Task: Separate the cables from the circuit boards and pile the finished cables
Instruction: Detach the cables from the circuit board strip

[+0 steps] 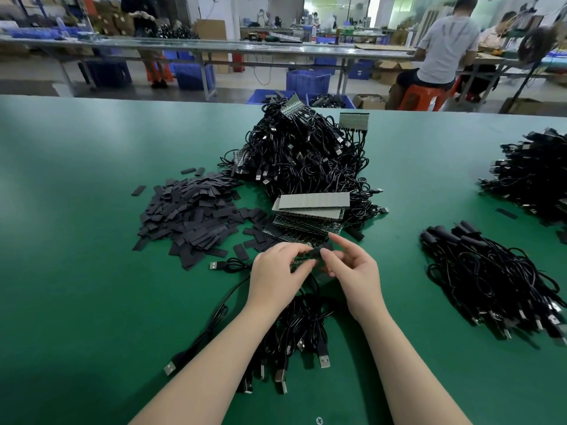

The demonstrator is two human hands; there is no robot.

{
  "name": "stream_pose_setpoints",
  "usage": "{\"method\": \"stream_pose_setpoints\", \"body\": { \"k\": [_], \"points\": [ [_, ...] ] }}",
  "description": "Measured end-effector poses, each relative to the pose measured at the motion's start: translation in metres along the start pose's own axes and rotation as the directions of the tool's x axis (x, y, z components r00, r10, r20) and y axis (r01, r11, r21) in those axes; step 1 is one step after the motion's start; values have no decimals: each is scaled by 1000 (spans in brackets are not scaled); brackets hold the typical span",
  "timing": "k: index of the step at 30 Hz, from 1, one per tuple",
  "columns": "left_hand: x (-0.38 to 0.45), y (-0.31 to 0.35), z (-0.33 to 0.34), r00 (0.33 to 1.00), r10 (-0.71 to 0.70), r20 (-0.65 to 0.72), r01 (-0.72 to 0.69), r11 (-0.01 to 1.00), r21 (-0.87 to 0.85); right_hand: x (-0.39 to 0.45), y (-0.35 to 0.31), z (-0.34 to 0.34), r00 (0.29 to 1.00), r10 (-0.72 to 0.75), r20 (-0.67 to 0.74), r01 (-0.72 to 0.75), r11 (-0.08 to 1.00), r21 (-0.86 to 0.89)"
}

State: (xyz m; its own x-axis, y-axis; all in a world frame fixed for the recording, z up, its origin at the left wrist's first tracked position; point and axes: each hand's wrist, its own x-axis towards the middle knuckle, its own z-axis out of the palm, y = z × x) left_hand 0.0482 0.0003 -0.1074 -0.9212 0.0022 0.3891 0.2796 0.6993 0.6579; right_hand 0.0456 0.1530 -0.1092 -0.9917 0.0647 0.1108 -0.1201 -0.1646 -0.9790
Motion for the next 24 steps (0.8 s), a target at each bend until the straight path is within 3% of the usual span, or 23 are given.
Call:
{"method": "stream_pose_setpoints", "body": {
  "k": [10, 24],
  "points": [
    [-2, 3, 0, 1000, 25, 18, -24, 997, -77, 1, -1, -3, 1000, 11, 3, -12, 998, 66],
    [-2, 1, 1, 999, 39, 6, -38, 995, -96, 2, 1, -4, 1000, -5, 14, 6, 997, -80]
  ]
}}
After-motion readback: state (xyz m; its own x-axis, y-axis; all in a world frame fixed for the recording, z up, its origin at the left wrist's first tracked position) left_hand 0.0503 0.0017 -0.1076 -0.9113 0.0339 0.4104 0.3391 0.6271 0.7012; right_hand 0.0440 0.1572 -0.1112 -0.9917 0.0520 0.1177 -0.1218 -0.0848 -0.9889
